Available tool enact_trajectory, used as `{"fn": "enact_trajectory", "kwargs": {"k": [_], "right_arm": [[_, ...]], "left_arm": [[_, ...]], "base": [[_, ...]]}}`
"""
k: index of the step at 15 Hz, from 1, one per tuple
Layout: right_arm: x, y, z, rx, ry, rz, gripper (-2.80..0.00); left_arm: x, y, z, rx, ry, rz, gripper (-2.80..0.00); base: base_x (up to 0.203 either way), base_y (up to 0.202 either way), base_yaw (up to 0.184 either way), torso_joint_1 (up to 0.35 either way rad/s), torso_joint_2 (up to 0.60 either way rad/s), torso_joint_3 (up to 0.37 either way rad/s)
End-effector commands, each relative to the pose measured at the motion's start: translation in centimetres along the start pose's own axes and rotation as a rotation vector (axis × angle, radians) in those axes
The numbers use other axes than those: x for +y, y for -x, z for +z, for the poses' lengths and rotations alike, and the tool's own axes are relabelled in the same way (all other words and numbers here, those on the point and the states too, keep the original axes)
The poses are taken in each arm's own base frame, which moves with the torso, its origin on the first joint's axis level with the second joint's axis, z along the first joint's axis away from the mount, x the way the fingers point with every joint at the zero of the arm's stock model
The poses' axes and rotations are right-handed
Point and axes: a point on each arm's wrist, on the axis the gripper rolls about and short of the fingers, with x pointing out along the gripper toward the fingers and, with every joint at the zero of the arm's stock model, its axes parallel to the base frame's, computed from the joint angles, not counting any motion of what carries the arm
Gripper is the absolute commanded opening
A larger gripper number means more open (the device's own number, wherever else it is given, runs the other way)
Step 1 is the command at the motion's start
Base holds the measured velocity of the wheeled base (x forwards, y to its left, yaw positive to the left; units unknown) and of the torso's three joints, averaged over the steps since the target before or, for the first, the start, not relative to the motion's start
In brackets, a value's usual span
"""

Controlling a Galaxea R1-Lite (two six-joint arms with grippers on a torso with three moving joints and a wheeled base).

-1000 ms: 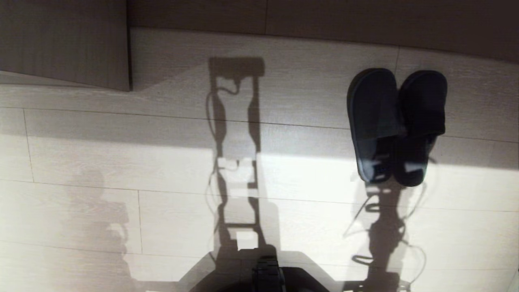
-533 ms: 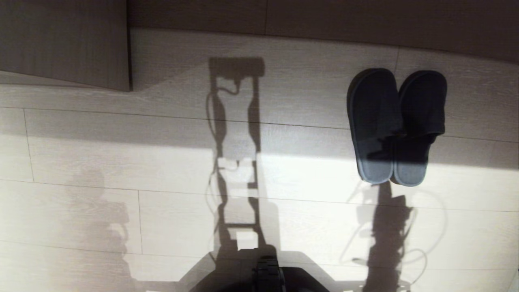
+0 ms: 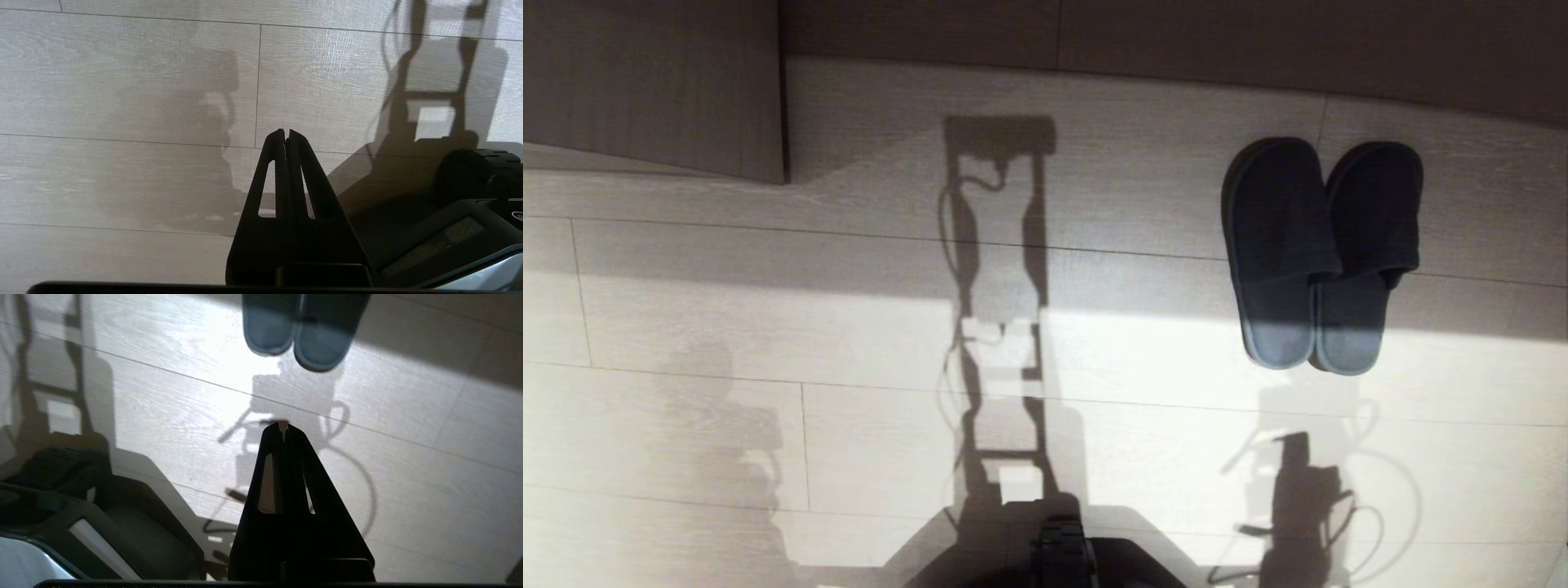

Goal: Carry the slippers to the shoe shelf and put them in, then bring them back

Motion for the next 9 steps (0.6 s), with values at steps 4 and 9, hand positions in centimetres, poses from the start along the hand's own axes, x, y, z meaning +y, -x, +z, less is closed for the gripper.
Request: {"fn": "enact_trajectory", "kwargs": {"k": [4, 9], "right_arm": [[0.1, 0.1, -1.7, 0.059, 0.003, -0.053, -2.80], [0.1, 0.1, -2.4, 0.121, -0.014, -0.066, -2.80]], "left_arm": [[0.0, 0.0, 0.0, 0.001, 0.000, 0.000, -2.80], [0.0, 0.0, 0.0, 0.001, 0.002, 0.000, -2.80]], "base": [[0.000, 0.000, 0.000, 0.000, 0.00, 0.000], [0.000, 0.000, 0.000, 0.000, 0.00, 0.000]]}}
